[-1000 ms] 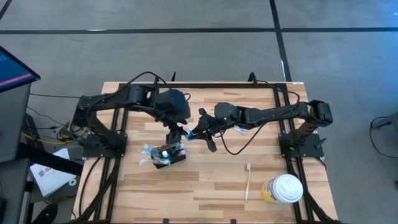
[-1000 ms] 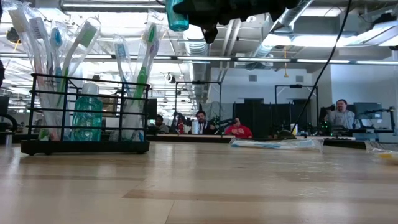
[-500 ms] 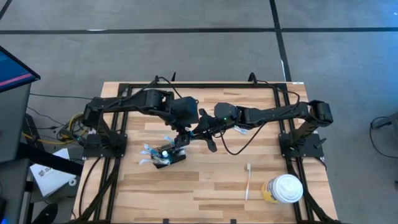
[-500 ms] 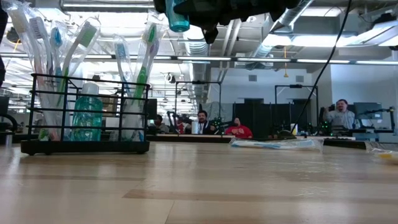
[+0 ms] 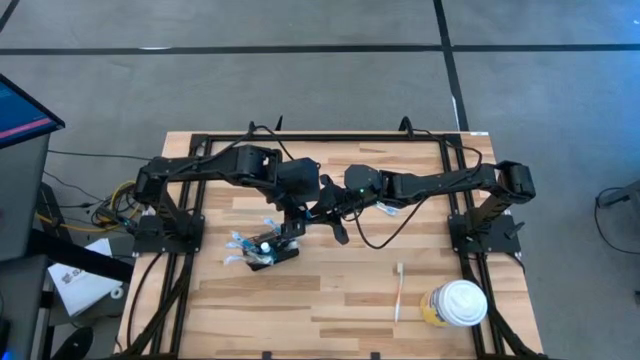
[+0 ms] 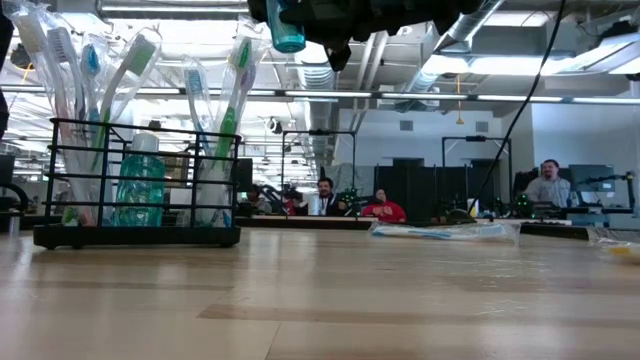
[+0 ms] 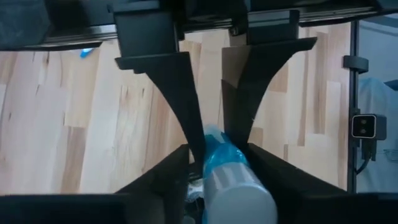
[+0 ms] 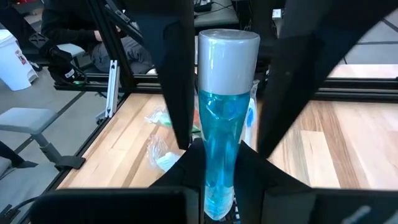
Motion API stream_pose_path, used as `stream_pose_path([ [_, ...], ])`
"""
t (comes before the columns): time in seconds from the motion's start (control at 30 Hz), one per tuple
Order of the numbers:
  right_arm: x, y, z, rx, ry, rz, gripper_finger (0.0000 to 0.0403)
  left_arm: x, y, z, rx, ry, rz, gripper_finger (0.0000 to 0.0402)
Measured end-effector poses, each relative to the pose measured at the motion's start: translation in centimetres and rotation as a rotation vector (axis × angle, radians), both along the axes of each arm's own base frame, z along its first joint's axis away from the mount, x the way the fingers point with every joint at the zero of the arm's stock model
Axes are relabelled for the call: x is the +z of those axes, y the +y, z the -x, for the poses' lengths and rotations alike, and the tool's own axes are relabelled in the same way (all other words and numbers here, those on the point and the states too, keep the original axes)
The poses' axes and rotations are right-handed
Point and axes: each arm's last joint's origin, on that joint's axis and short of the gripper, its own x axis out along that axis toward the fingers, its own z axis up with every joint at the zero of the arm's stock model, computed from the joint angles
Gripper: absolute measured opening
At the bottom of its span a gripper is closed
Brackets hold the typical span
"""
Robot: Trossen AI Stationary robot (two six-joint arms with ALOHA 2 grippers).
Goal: Pick & Place toothbrushing station
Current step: Put the mouthwash into the middle section of the mesh organizer
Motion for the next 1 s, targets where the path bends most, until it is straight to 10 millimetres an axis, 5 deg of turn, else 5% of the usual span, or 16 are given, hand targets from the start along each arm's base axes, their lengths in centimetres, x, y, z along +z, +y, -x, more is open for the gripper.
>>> stream_pose_path([
  [0.2,-0.1,0.0,0.0,-0.006,0.012,-0.005,0.0041,0.0,0.1,0.0,0.004,0.004,-0.002,0.0081],
  [0.53,-0.1,0.0,0.0,-0.005,0.011,-0.003,0.0042,-0.1,0.1,0.1,0.003,0.014,-0.001,0.0080],
  [1.0,0.0,0.1,0.1,0.010,0.013,0.001,0.0115,1.0,-0.8,1.9,-0.026,0.043,-0.005,0.0080],
])
